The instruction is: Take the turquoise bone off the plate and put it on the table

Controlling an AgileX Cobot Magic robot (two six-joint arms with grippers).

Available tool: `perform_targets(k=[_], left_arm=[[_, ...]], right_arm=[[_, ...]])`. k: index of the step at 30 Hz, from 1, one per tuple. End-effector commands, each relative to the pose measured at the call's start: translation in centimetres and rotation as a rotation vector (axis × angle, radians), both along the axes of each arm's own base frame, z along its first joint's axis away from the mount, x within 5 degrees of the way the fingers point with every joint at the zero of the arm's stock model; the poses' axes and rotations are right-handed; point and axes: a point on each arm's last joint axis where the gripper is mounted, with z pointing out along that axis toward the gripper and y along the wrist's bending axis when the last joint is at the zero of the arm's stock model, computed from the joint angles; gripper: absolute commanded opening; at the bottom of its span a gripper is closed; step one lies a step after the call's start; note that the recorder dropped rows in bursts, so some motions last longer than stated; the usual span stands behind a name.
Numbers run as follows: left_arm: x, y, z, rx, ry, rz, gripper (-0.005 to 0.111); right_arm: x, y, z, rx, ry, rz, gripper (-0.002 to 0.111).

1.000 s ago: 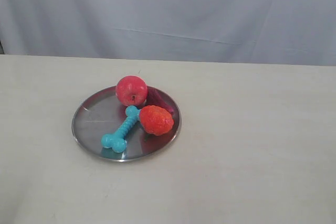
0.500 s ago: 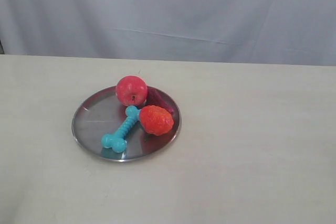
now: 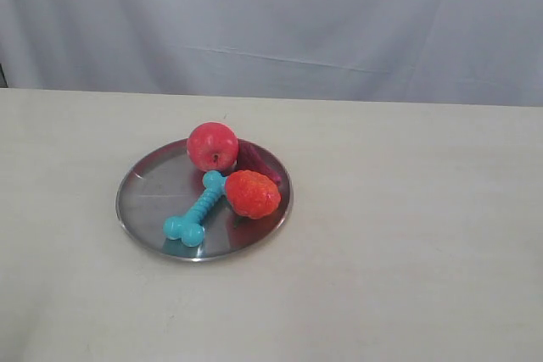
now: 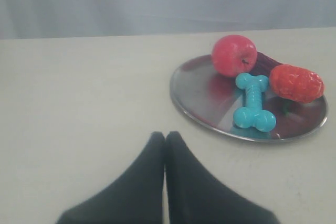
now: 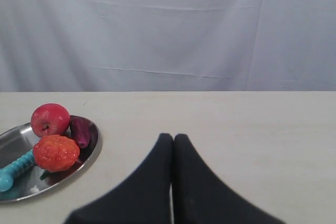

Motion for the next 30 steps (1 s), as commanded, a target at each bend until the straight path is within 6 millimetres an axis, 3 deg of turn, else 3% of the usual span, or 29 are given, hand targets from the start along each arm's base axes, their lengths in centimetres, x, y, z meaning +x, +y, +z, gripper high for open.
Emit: perform_targets(k=[1,8,14,22,30], left_arm=[[0.0,0.0,-0.1,-0.001,0.001,-0.002,0.0],[0.0,0.0,-0.1,-0.001,0.001,-0.002,0.0],[0.0,0.0,-0.1,-0.001,0.001,-0.002,0.0],[0.0,0.0,-0.1,-0.001,0.001,-0.002,0.0],[0.0,0.0,-0.1,-0.001,0.001,-0.002,0.0]], right_arm=[[0.1,0.0,0.7,0.063,-0.012,-0.008,0.0],[2.5,-0.7,3.0,0.124,0.19,-0.007,-0.001],[6.2,-0.6,5.0,0.119,0.328,0.115,-0.001],[12.3,1.1,7.7,0.04,0.551,0.296,-0.001],[19.6,4.1,7.9,0.058,0.721,0.393,-0.001]])
